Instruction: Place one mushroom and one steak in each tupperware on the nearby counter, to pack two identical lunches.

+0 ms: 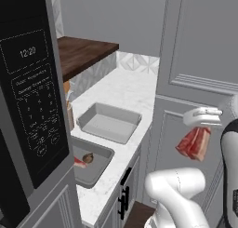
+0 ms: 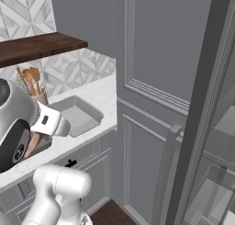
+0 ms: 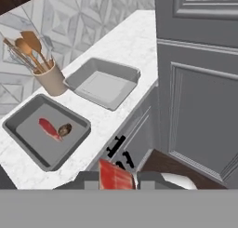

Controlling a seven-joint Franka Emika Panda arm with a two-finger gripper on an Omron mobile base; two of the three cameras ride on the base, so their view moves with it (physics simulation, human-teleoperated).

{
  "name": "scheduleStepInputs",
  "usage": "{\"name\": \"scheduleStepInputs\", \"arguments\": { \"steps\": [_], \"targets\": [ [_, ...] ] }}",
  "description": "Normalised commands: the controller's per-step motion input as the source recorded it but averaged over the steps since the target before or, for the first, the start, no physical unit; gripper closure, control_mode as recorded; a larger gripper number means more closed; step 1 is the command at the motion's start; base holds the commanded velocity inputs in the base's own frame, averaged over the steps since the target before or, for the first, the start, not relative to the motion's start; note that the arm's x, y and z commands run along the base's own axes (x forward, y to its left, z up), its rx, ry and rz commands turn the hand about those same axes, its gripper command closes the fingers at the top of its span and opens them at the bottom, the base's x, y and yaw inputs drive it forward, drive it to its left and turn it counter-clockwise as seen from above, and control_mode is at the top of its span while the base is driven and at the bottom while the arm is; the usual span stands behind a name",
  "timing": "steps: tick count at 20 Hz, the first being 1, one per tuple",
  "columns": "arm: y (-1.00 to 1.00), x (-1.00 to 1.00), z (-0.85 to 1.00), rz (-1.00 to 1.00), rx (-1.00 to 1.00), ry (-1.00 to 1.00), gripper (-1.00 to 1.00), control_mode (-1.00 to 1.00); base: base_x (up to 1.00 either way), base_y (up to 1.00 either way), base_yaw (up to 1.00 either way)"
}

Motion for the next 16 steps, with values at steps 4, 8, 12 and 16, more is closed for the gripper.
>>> {"name": "scheduleStepInputs", "arguments": {
  "steps": [4, 8, 12, 16],
  "targets": [
    [0.12, 0.73, 0.0, 0.0, -0.02, 0.11, 1.0, -1.0, 0.0, 0.0, 0.0],
    [0.12, 1.0, -0.11, 0.0, -0.08, 0.06, 1.0, -1.0, 0.0, 0.0, 0.0],
    [0.16, 1.0, -0.65, 0.0, -0.12, 0.0, 1.0, -1.0, 0.0, 0.0, 0.0],
    [0.16, 0.98, -0.36, -0.01, -0.05, 0.0, 1.0, -1.0, 0.0, 0.0, 0.0]
  ]
}}
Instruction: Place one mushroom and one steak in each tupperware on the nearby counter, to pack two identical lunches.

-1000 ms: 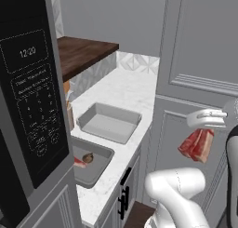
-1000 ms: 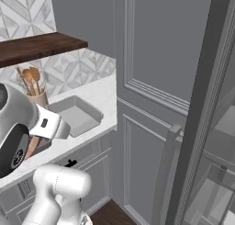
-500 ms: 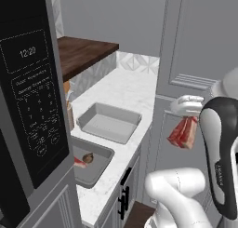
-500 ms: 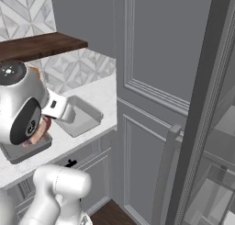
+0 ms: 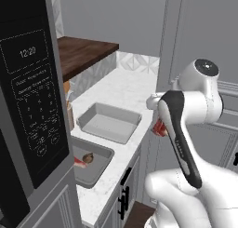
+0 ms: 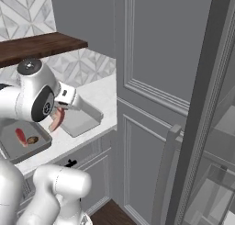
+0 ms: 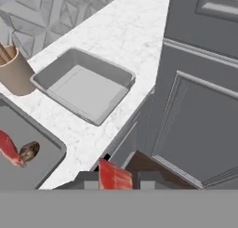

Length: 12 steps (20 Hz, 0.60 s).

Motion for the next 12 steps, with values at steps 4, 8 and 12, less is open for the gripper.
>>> {"name": "scheduleStepInputs", "arguments": {
  "steps": [4, 8, 12],
  "targets": [
    [0.28, 1.0, -0.35, 0.0, 0.0, 0.0, 1.0, -1.0, 0.0, 0.0, 0.0],
    [0.46, 0.57, -0.37, 0.01, 0.06, 0.0, 1.0, -1.0, 0.0, 0.0, 0.0],
    [0.29, 0.41, -0.48, 0.06, 0.16, 0.0, 1.0, -1.0, 0.0, 0.0, 0.0]
  ]
}}
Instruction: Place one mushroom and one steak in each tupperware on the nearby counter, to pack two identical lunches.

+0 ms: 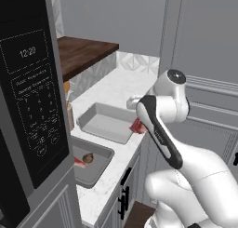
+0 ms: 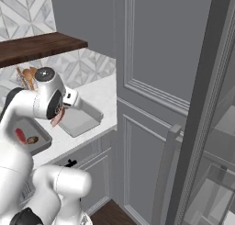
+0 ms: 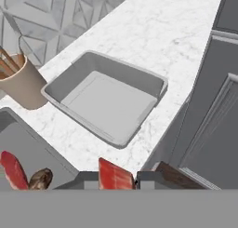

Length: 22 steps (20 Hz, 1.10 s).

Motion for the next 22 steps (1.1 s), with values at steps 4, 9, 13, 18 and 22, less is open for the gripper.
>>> {"name": "scheduleStepInputs", "arguments": {
  "steps": [4, 9, 13, 18, 22],
  "targets": [
    [0.17, 0.54, -0.13, 0.0, 0.04, 0.0, 1.0, -1.0, 0.0, 0.0, 0.0],
    [0.17, 0.39, 0.0, -0.08, 0.0, -0.01, 1.0, -1.0, 0.0, 0.0, 0.0],
    [0.22, 0.46, -0.02, -0.14, 0.0, -0.05, 1.0, -1.0, 0.0, 0.0, 0.0],
    [0.14, 0.0, -0.37, -0.12, 0.0, -0.11, 1.0, -1.0, 0.0, 0.0, 0.0],
    [0.0, 0.0, -0.69, -0.06, 0.0, 0.0, 1.0, -1.0, 0.0, 0.0, 0.0]
  ]
}}
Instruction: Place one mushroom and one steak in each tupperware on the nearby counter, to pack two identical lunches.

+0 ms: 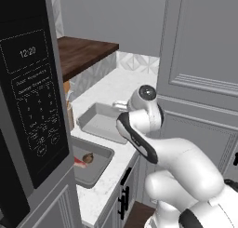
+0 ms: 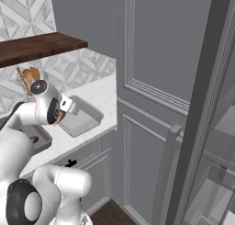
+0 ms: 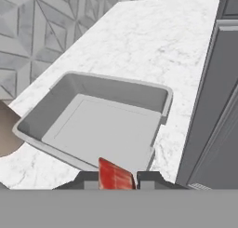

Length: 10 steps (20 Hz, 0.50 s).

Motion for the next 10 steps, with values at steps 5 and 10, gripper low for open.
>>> {"name": "scheduleStepInputs", "arguments": {
  "steps": [5, 10],
  "targets": [
    [0.0, 0.0, -0.25, -0.04, 0.0, 0.0, 1.0, -1.0, 0.0, 0.0, 0.0],
    [0.01, 0.32, 0.08, -0.05, 0.0, 0.0, 1.0, -1.0, 0.0, 0.0, 0.0]
  ]
}}
